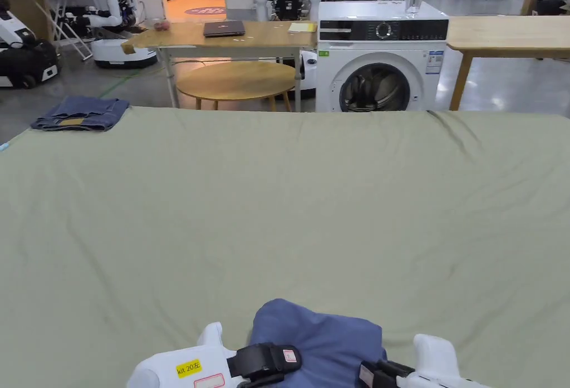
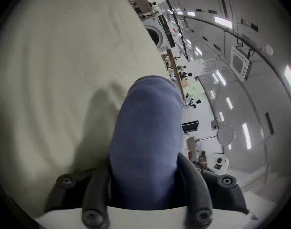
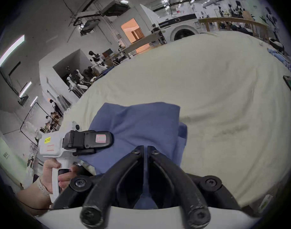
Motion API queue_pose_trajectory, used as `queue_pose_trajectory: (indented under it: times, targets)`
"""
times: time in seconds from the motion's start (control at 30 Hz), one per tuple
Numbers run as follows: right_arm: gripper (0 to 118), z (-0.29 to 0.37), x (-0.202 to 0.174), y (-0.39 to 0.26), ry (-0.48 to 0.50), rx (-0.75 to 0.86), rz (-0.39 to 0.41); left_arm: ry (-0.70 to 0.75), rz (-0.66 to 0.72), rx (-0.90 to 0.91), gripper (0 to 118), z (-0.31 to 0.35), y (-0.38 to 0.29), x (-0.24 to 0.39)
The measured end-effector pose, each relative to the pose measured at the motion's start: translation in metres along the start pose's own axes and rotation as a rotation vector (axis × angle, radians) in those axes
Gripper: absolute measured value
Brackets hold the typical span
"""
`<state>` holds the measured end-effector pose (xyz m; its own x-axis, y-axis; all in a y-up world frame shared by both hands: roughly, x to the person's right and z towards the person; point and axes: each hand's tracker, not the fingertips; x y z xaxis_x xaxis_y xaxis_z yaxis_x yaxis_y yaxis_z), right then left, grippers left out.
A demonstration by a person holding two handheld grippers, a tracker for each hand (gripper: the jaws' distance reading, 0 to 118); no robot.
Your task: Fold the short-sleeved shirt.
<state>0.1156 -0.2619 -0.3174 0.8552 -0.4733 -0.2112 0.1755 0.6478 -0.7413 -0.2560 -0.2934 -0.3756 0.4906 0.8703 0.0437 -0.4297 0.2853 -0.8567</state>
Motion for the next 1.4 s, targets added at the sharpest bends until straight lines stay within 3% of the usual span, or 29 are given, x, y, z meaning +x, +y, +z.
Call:
queue_pose_trajectory:
  times: [0.23, 0.37, 0.57, 0.87, 0.9, 0.93, 0.97, 1.0, 1.17, 1.2, 1.23, 1.3, 1.33, 1.4]
  targets:
    - [4, 0.007, -0.010, 0.002, 0.001, 0.037, 0.057, 0.138, -0.072, 0.129, 31, 0.113, 0.077, -0.022]
    - [4, -0.001, -0.017, -0.002, -0.067, 0.053, 0.176, 0.207, -0.067, 0.190, 31, 0.197, 0.134, -0.057]
    - [4, 0.002, -0.024, 0.000, -0.102, 0.059, 0.208, 0.390, -0.055, 0.245, 31, 0.299, 0.194, -0.101]
    - [4, -0.007, -0.039, 0.017, -0.144, 0.058, 0.231, 0.323, 0.073, 0.332, 31, 0.341, 0.200, -0.162]
    - [4, -0.008, -0.042, 0.019, -0.140, 0.059, 0.232, 0.327, 0.079, 0.330, 38, 0.342, 0.198, -0.163]
    - [4, -0.009, -0.045, 0.021, -0.131, 0.061, 0.235, 0.352, 0.082, 0.348, 55, 0.344, 0.196, -0.162]
    - [4, -0.012, -0.034, 0.022, -0.126, 0.062, 0.240, 0.373, 0.075, 0.362, 83, 0.349, 0.196, -0.161]
    - [4, -0.013, -0.035, 0.024, -0.124, 0.064, 0.251, 0.387, 0.072, 0.382, 96, 0.358, 0.197, -0.160]
    - [4, -0.010, -0.031, 0.028, -0.109, 0.076, 0.271, 0.384, 0.138, 0.599, 98, 0.424, 0.188, -0.152]
    - [4, -0.009, -0.029, 0.029, -0.108, 0.078, 0.271, 0.382, 0.150, 0.618, 97, 0.434, 0.185, -0.151]
    - [4, -0.007, -0.043, 0.029, -0.111, 0.080, 0.268, 0.393, 0.149, 0.612, 88, 0.441, 0.183, -0.149]
    - [4, -0.005, -0.041, 0.030, -0.112, 0.085, 0.260, 0.474, 0.126, 0.580, 17, 0.443, 0.179, -0.135]
    - [4, -0.004, -0.039, 0.031, -0.111, 0.090, 0.256, 0.568, 0.105, 0.553, 0, 0.434, 0.177, -0.127]
    - [4, -0.002, -0.034, 0.033, -0.108, 0.100, 0.256, 0.672, 0.053, 0.542, 0, 0.414, 0.171, -0.111]
